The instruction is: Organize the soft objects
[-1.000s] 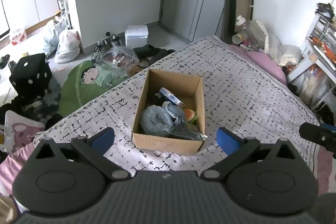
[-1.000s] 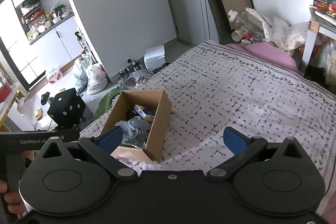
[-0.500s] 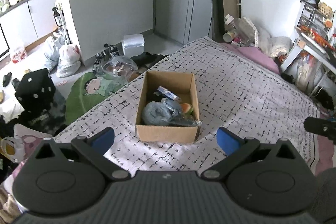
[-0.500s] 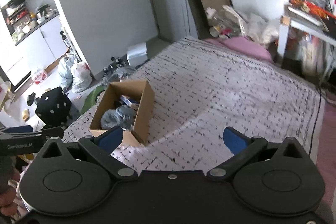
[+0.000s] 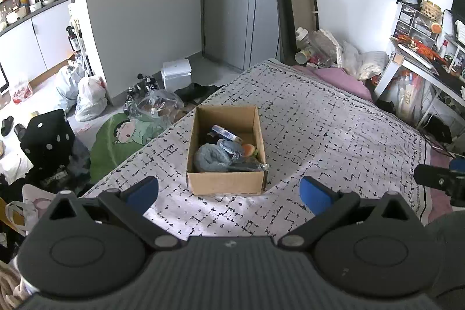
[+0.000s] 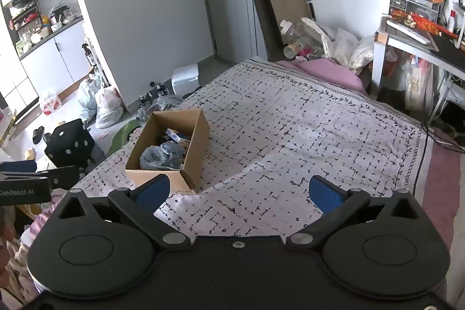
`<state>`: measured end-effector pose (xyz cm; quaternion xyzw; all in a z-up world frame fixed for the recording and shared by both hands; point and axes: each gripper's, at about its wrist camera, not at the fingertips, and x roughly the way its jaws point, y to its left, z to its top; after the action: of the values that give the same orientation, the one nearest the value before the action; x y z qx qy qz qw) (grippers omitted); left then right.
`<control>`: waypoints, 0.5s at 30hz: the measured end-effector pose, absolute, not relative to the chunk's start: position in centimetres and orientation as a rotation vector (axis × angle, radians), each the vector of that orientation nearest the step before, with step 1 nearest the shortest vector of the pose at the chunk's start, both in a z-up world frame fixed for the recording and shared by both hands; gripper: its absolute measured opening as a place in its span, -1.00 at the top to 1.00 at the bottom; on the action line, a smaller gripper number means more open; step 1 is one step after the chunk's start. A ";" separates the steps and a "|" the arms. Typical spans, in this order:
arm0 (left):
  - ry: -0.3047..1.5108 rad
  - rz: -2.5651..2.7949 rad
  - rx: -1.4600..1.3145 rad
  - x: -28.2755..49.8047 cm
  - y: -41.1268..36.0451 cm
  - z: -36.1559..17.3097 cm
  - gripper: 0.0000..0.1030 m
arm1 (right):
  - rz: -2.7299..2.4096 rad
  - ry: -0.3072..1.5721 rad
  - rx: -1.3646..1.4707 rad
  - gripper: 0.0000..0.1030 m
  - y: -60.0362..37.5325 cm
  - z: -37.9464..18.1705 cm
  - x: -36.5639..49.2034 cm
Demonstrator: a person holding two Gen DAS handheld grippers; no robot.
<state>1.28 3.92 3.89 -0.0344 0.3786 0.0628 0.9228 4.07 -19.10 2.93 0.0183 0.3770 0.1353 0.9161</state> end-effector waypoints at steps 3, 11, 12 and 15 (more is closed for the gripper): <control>0.772 0.120 -0.065 0.7 3.8 4.0 -0.99 | 0.273 0.769 0.028 -1.00 -19.2 3.1 3.7; 0.760 0.112 -0.066 -0.4 3.7 4.3 -0.99 | 0.265 0.750 0.018 -1.00 -19.0 3.4 2.7; 0.759 0.112 -0.065 -0.5 3.7 4.3 -0.99 | 0.266 0.750 0.018 -1.00 -19.0 3.4 2.7; 0.757 0.108 -0.067 -0.6 3.7 4.4 -0.99 | 0.267 0.753 0.014 -1.00 -18.9 3.3 2.7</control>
<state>-0.65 3.66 4.41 -0.0326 0.3691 0.0524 0.9274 2.67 -18.89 3.29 0.0068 0.3666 0.1298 0.9212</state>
